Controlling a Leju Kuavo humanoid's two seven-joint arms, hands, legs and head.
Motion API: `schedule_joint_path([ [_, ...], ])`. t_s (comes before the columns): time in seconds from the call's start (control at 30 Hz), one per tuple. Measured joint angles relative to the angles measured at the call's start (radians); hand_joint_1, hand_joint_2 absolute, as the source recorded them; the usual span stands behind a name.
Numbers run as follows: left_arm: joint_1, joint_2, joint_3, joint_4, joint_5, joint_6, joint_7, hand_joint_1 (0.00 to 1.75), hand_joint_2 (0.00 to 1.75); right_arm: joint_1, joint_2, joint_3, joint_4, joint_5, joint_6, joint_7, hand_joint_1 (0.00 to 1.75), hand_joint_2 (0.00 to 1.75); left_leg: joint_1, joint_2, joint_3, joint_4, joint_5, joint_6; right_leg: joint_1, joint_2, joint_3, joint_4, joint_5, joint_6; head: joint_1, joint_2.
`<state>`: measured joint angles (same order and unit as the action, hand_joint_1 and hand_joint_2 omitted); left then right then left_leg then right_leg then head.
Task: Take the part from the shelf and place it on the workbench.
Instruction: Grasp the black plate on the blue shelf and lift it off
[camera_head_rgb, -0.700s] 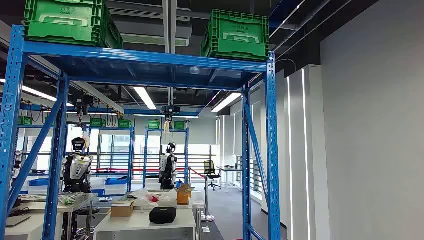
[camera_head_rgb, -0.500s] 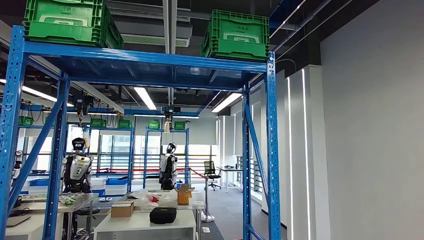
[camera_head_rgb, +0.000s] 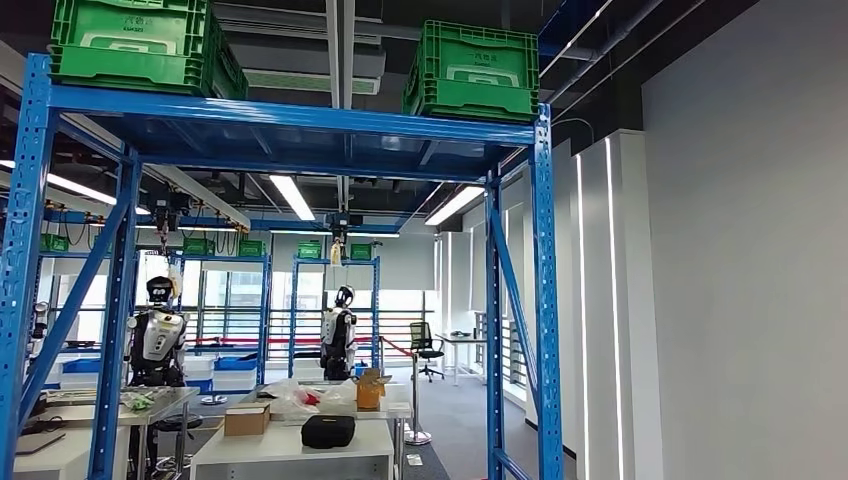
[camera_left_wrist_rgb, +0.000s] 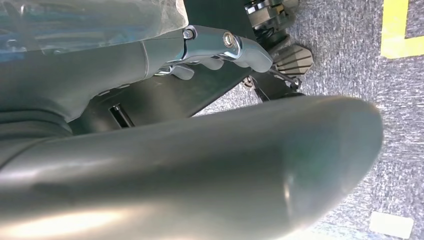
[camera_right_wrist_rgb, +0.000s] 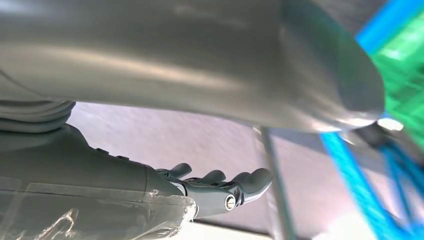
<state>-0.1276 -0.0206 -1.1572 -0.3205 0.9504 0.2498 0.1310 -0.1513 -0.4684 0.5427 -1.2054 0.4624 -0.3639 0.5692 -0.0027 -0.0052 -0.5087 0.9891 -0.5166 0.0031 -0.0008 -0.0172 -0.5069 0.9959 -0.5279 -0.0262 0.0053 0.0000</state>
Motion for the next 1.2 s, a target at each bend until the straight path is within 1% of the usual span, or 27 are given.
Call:
schedule_joint_path([
  [0.13, -0.009, 0.000, -0.026, 0.003, 0.011, -0.005, 0.001, 0.00, 0.00, -0.050, 0.000, 0.018, -0.100, 0.091, 0.043, 0.002, 0.00, 0.00, 0.000, -0.001, 0.000, 0.000, 0.001, 0.000, 0.000, -0.002, 0.000, 0.000, 0.000, 0.000, 0.000, 0.000],
  [0.23, -0.017, 0.000, -0.047, 0.007, 0.020, -0.010, 0.002, 0.00, 0.00, -0.090, 0.006, 0.051, -0.169, 0.154, 0.073, -0.002, 0.00, 0.00, 0.000, -0.002, 0.000, 0.000, 0.001, 0.000, 0.000, -0.003, 0.000, 0.001, 0.000, 0.000, 0.000, 0.000],
  [0.33, -0.025, 0.001, -0.067, 0.009, 0.025, -0.016, 0.002, 0.00, 0.00, -0.122, 0.024, 0.097, -0.225, 0.214, 0.097, -0.021, 0.00, 0.00, 0.000, -0.003, 0.000, 0.000, 0.001, 0.000, 0.000, -0.004, 0.000, 0.001, 0.000, 0.000, 0.001, 0.000],
  [0.53, -0.039, 0.002, -0.104, 0.014, 0.035, -0.032, 0.005, 0.00, 0.00, -0.160, 0.074, 0.193, -0.303, 0.308, 0.124, -0.091, 0.00, 0.00, 0.000, -0.005, 0.001, 0.000, 0.002, -0.001, 0.000, -0.005, 0.000, 0.002, 0.000, 0.000, 0.000, 0.000],
  [0.67, -0.043, 0.002, -0.117, 0.015, 0.039, -0.035, 0.007, 0.00, 0.00, -0.162, 0.086, 0.223, -0.330, 0.319, 0.129, -0.105, 0.00, 0.00, 0.000, -0.007, 0.001, 0.000, 0.002, -0.001, 0.000, -0.007, 0.001, 0.002, 0.000, 0.000, 0.001, 0.000],
  [0.8, -0.047, 0.002, -0.133, 0.015, 0.040, -0.035, 0.007, 0.00, 0.00, -0.159, 0.092, 0.246, -0.349, 0.317, 0.131, -0.077, 0.00, 0.00, 0.000, -0.007, 0.001, 0.000, 0.002, -0.001, 0.000, -0.007, 0.000, 0.002, 0.000, 0.000, 0.000, 0.000],
  [0.9, -0.049, 0.003, -0.141, 0.015, 0.040, -0.035, 0.006, 0.00, 0.00, -0.155, 0.092, 0.250, -0.350, 0.322, 0.131, -0.051, 0.00, 0.00, 0.000, -0.007, 0.001, 0.000, 0.002, -0.001, 0.000, -0.007, 0.000, 0.002, 0.000, 0.000, 0.000, 0.000],
  [1.1, -0.051, 0.004, -0.147, 0.015, 0.040, -0.035, 0.007, 0.00, 0.00, -0.144, 0.092, 0.253, -0.353, 0.323, 0.139, -0.047, 0.00, 0.00, 0.000, -0.007, 0.001, 0.000, 0.002, -0.001, 0.000, -0.007, 0.000, 0.002, 0.000, -0.001, 0.001, 0.000],
  [1.2, -0.051, 0.004, -0.149, 0.015, 0.039, -0.035, 0.007, 0.00, 0.00, -0.144, 0.092, 0.256, -0.357, 0.318, 0.158, -0.043, 0.00, 0.00, 0.000, -0.007, 0.001, 0.000, 0.002, -0.001, 0.000, -0.007, 0.000, 0.002, 0.000, -0.001, 0.000, 0.000],
])
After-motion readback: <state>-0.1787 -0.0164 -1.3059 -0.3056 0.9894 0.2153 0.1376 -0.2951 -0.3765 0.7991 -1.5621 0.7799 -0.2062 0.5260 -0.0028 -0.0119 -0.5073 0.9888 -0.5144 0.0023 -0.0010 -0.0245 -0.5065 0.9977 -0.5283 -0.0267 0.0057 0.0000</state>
